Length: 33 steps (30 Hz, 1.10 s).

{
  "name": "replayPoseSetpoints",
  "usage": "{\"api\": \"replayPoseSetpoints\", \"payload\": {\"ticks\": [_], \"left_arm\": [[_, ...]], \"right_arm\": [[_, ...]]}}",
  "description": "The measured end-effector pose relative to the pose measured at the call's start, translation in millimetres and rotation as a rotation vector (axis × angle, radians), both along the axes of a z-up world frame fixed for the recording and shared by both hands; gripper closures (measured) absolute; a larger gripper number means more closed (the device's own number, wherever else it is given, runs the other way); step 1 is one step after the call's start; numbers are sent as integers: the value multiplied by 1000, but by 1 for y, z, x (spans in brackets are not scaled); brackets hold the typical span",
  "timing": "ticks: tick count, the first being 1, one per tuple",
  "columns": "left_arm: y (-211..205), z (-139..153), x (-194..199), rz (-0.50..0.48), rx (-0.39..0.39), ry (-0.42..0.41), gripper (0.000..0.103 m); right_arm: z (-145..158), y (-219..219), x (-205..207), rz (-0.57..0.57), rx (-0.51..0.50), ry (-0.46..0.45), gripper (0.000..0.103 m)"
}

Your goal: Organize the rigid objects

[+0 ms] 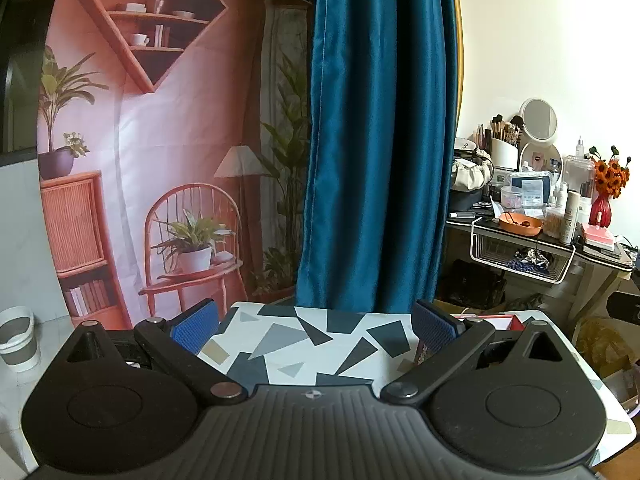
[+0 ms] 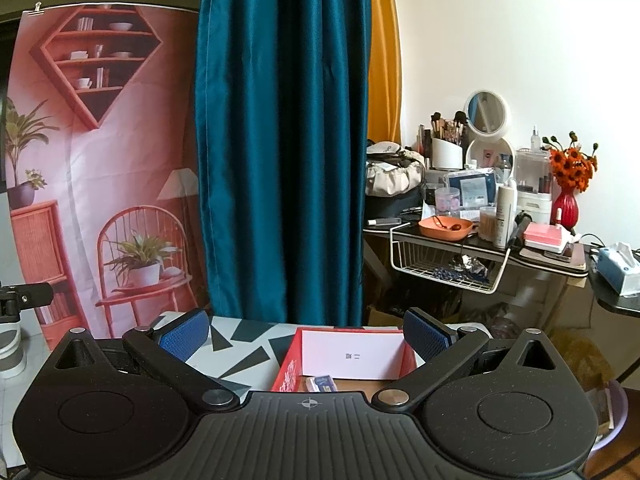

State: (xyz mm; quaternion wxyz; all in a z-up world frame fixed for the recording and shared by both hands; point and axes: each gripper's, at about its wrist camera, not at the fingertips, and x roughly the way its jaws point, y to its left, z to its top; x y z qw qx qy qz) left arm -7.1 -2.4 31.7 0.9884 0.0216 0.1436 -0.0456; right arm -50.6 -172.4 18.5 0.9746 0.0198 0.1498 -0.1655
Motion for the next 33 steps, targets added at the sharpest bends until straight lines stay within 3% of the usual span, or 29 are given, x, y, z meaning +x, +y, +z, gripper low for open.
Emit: {"api": "replayPoseSetpoints", "payload": {"ticks": [33], "left_arm": [[-2,-3,5,8,-26,36,0]], "right_arm": [[-3,-3,2,-13,5,20,0]]}}
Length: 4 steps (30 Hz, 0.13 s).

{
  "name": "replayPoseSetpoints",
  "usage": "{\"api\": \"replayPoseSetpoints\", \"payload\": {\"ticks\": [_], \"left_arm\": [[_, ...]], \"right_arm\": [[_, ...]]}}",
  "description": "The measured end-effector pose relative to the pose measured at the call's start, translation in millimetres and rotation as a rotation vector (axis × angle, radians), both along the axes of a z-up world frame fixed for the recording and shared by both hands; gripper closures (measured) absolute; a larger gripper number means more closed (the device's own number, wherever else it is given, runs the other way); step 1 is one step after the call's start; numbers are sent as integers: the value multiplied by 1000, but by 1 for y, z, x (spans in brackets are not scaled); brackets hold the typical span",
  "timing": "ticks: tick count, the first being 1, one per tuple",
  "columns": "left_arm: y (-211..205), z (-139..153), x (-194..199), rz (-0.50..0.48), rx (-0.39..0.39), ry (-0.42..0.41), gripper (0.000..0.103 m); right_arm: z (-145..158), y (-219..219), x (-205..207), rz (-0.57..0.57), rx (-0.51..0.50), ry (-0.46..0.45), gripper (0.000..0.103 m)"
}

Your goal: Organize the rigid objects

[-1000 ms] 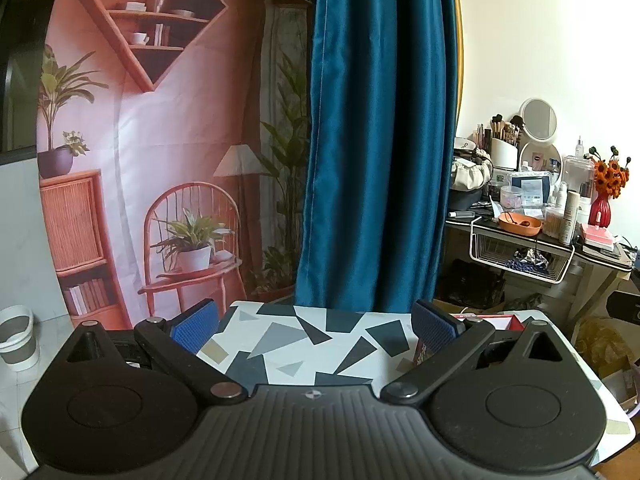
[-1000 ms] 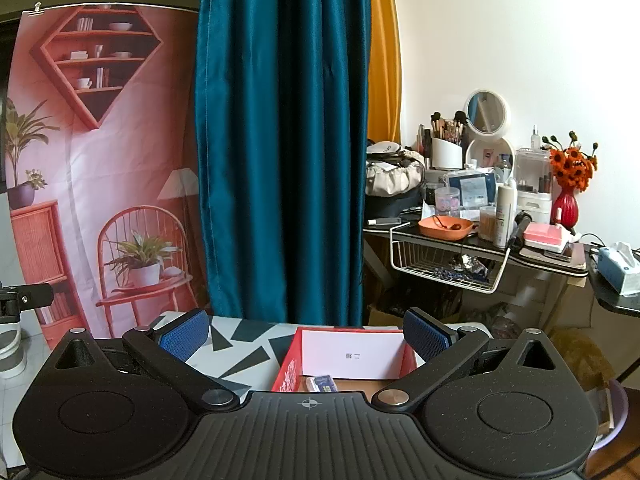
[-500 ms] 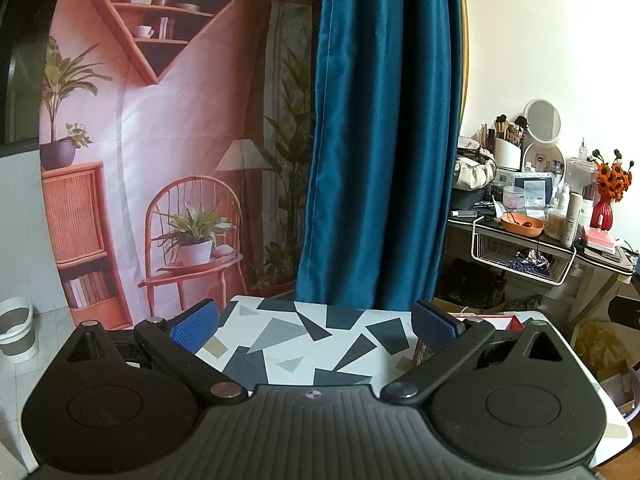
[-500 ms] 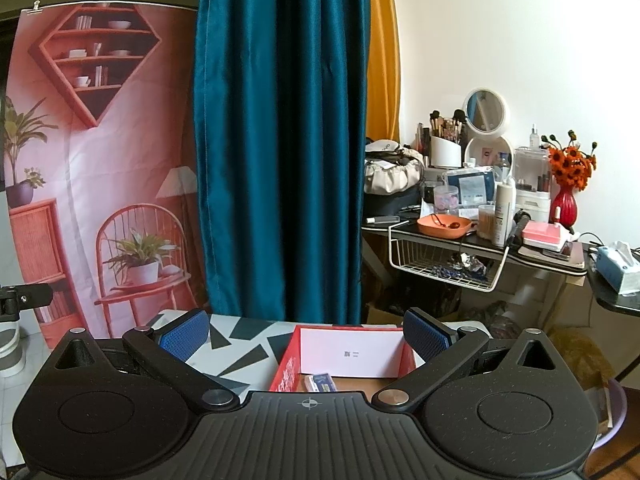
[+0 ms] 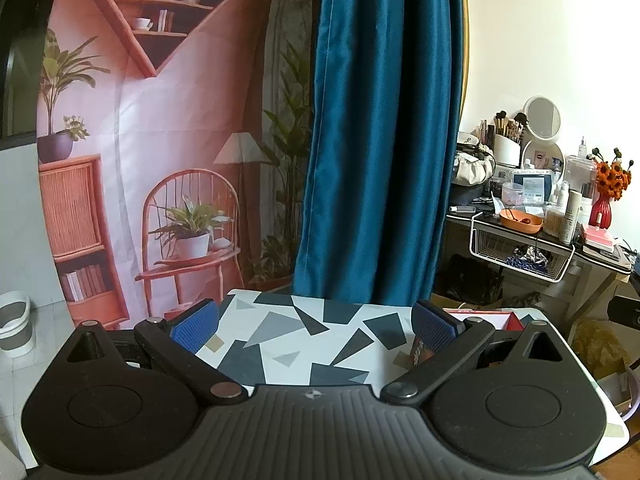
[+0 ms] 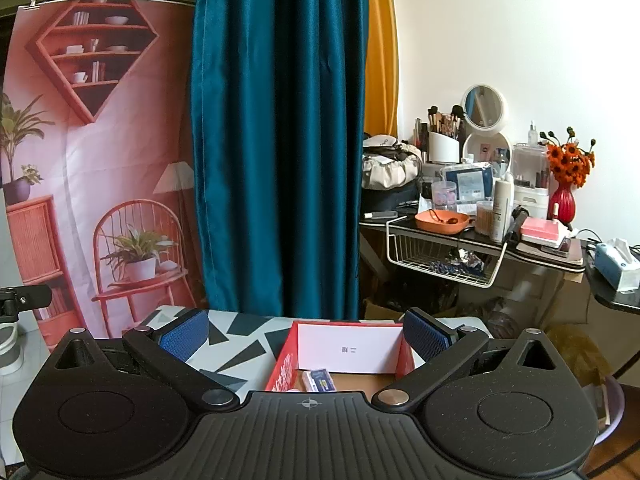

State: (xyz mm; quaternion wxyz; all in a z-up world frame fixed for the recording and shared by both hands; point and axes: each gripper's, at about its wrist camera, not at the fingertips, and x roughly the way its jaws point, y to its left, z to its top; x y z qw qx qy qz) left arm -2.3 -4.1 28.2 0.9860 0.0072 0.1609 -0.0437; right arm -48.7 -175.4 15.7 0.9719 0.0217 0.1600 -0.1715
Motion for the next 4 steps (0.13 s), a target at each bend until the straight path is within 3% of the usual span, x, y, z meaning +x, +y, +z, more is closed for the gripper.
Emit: {"api": "replayPoseSetpoints", "payload": {"ticks": [4], "left_arm": [[-1,0,-1,-3,-1,0,0]], "right_arm": [[0,0,0,0,1,1,0]]}}
